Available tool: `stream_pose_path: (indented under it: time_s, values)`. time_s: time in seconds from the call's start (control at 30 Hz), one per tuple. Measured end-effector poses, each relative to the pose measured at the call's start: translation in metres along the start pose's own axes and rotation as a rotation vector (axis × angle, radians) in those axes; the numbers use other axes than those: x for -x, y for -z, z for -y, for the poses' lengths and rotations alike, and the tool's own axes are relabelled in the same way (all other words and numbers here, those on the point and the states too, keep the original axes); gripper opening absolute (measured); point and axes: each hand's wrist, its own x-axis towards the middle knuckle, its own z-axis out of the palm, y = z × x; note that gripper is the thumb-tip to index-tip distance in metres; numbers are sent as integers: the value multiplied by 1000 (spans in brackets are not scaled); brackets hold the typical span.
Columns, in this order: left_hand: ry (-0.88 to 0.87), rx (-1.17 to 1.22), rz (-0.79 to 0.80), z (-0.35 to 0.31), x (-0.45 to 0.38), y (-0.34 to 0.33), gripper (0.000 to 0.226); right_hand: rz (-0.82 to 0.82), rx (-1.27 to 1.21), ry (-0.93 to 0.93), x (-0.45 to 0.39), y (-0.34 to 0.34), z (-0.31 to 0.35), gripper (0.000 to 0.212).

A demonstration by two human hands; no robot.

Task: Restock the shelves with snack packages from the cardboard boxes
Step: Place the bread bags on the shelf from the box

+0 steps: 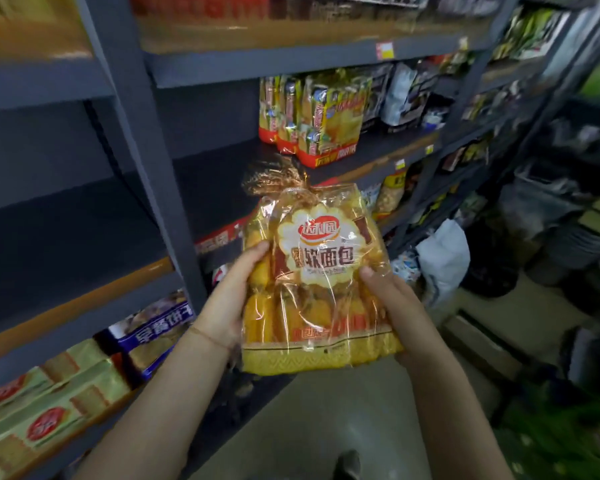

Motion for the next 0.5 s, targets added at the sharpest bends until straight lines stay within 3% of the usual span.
stream_pose_path:
  time_s: [0.2,0.33,0.5]
  values:
    - [-271,-438,-133,-12,-65,-35,91,-31,119,91,-97,29,29,27]
    - [-436,-331,-383,-34,-100,-62,74,57,277,147,-168,33,61,40]
    - [-635,-198,-704,-77,-136,-66,52,253,494,287,-244,20,90,37]
